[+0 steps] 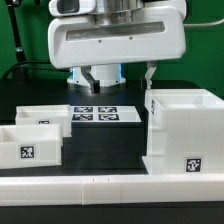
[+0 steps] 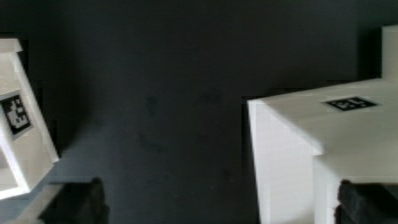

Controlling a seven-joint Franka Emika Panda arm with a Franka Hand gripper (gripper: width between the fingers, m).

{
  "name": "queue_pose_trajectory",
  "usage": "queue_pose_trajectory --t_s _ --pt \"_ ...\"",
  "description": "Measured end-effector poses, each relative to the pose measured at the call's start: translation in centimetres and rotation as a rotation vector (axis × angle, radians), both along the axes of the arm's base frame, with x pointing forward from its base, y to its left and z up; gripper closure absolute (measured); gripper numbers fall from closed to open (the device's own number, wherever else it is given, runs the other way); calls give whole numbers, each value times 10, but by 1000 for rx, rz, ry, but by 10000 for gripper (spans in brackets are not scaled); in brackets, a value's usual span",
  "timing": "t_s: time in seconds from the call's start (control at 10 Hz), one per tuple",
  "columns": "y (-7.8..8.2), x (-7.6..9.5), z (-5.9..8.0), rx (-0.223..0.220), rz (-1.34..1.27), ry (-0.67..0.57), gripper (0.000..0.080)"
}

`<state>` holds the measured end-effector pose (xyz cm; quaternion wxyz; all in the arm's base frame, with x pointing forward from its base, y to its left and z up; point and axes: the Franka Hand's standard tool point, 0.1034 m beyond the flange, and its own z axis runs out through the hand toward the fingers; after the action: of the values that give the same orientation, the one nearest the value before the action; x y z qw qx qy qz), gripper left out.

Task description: Assemble drawer

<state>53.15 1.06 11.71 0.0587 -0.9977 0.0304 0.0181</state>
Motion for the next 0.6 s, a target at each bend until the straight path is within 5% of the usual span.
queue_pose_trajectory --t_s 0.4,0.6 --pt "-4 -3 -3 4 165 -14 151" --pt "-21 -13 -8 0 162 0 151"
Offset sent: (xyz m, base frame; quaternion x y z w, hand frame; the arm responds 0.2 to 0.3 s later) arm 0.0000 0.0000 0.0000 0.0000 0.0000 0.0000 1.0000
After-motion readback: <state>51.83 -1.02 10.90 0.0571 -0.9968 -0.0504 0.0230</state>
